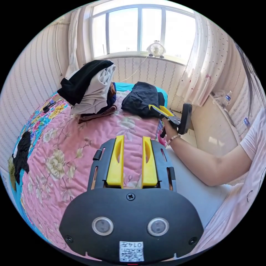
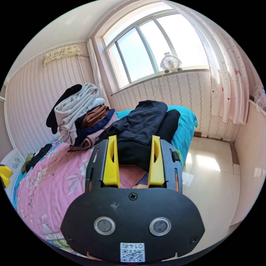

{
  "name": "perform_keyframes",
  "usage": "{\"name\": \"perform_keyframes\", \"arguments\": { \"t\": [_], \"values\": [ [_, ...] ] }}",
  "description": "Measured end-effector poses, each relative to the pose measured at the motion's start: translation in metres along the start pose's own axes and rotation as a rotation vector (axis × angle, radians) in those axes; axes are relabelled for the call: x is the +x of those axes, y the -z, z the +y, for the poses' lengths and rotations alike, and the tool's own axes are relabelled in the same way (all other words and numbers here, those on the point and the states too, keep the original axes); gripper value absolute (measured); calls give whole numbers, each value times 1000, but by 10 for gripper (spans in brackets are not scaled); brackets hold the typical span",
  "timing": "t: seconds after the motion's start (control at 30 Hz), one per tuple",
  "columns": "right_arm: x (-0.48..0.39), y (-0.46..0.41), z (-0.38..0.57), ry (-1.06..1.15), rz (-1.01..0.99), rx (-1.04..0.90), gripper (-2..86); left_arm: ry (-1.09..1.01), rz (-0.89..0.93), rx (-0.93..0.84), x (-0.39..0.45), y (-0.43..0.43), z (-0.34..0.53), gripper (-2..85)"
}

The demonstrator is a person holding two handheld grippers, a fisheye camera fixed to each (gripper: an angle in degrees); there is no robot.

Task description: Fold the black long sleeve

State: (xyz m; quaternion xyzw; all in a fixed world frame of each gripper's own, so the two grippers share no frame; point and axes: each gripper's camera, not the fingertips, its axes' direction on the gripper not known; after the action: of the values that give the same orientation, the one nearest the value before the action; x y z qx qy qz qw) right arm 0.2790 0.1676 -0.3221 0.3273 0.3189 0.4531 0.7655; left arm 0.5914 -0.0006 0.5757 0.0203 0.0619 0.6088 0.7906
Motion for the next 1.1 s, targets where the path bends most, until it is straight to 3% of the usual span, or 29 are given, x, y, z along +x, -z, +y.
{"name": "perform_keyframes", "arguments": {
  "t": [0.23, 0.47, 0.6, 0.8, 0.97, 1.1],
  "values": [
    [55, 8, -32, -87, -43, 2, 74, -91, 56, -15, -11, -110, -115, 103],
    [82, 29, -53, -117, -103, 13, 13, -88, 43, -113, -7, -192, -170, 97],
    [88, 44, -58, -131, -136, 43, 7, -65, 90, -175, -10, -198, -179, 27],
    [60, 77, -60, 22, -200, 101, 3, -3, 79, -35, -27, -116, -162, 2],
    [19, 135, -70, 164, -514, 126, 1, 36, -28, 117, -29, 3, -105, -2],
    [-42, 203, -71, 290, -831, 101, 1, 237, -149, 215, -48, 136, -7, -3]
  ]
}}
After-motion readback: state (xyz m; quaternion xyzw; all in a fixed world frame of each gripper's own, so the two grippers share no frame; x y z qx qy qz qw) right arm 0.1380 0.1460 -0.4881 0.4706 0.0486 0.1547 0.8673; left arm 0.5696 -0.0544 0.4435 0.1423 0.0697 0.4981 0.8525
